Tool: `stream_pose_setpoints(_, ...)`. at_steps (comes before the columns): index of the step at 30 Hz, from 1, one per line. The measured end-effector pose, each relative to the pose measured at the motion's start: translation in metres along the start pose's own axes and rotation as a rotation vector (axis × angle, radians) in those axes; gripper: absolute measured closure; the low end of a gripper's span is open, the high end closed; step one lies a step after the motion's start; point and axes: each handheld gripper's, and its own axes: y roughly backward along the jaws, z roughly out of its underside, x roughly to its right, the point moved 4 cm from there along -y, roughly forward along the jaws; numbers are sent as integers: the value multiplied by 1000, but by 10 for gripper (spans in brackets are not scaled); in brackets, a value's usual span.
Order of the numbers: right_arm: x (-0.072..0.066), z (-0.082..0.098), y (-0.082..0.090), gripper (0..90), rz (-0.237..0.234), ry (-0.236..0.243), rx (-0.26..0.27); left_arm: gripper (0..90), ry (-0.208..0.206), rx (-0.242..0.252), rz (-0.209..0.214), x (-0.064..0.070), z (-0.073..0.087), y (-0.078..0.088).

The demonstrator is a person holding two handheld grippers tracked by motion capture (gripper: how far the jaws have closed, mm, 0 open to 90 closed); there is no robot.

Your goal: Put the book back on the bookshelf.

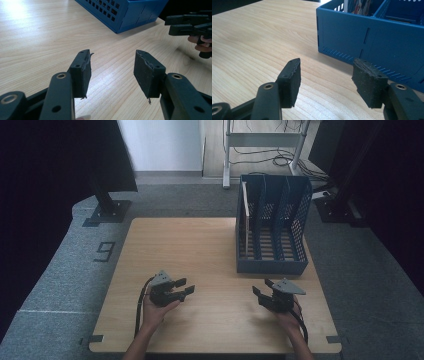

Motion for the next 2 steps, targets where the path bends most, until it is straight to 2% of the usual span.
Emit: stream_pose_setpoints(2, 0, 1, -1, 391, 0, 1, -4, 476, 0, 0, -1, 0, 0, 0)
